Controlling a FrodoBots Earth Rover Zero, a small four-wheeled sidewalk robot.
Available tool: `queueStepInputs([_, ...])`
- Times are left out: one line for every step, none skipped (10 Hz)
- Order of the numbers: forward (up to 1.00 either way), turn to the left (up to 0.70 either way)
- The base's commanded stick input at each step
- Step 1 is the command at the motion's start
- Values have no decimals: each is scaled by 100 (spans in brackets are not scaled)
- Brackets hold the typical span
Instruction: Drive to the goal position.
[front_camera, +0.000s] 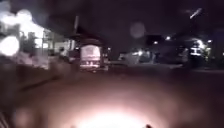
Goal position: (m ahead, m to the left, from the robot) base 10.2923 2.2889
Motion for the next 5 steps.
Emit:
queueStepInputs([70, 0])
queueStepInputs([70, 0])
queueStepInputs([70, 0])
queueStepInputs([70, 0])
queueStepInputs([70, 0])
